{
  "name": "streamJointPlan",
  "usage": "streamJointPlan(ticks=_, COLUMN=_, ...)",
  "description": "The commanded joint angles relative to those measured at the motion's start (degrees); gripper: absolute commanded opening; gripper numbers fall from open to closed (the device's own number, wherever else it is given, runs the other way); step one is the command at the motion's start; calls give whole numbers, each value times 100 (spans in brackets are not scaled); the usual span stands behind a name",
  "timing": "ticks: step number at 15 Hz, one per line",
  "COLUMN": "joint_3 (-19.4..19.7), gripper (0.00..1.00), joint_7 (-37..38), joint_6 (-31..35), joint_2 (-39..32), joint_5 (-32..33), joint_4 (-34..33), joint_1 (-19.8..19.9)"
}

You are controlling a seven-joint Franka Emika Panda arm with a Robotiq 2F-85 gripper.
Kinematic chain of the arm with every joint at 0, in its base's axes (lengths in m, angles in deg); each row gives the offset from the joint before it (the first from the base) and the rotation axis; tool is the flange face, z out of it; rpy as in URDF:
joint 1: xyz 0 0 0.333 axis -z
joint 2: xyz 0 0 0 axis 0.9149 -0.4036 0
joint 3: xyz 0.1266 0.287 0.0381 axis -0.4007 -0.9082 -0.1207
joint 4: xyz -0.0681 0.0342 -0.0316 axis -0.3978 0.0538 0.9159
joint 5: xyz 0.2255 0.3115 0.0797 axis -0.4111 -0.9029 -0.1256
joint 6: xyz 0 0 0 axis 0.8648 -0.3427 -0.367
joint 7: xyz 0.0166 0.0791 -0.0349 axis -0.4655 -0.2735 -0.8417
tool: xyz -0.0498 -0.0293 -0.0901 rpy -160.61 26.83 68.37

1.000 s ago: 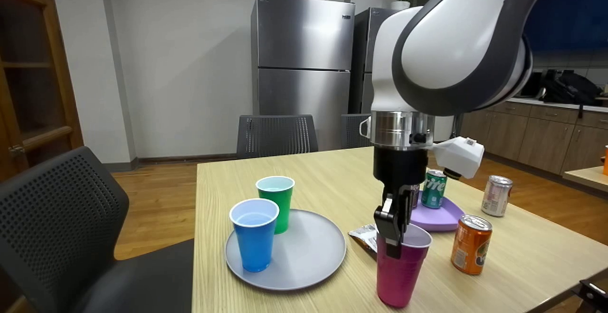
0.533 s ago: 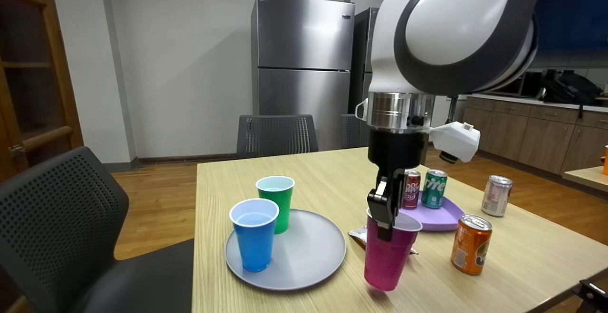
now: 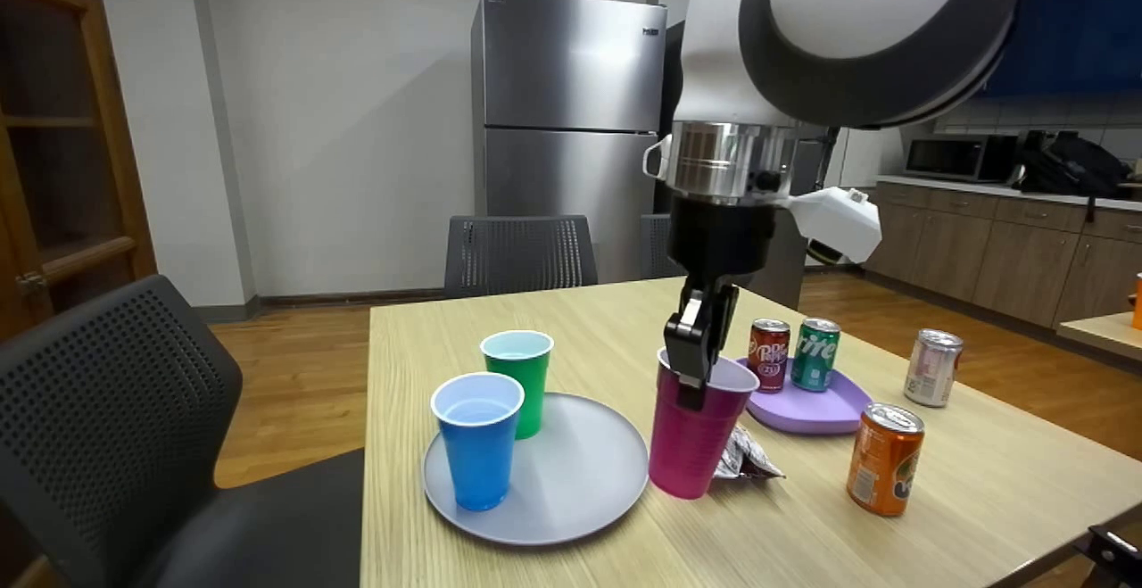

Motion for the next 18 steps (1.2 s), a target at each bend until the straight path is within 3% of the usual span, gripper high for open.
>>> streamJointPlan(ticks=1, joint_3=-82, gripper=1, joint_7=159, joint_6=-182, joint_2=-96, joint_5=297, joint_4=-363, joint_1=-56)
streamJointPlan(ticks=18, joint_3=-203, gripper=1, joint_7=572, joint_6=-580, joint_2=-1703, joint_5=1346, joint_4=-1904, joint_1=-317)
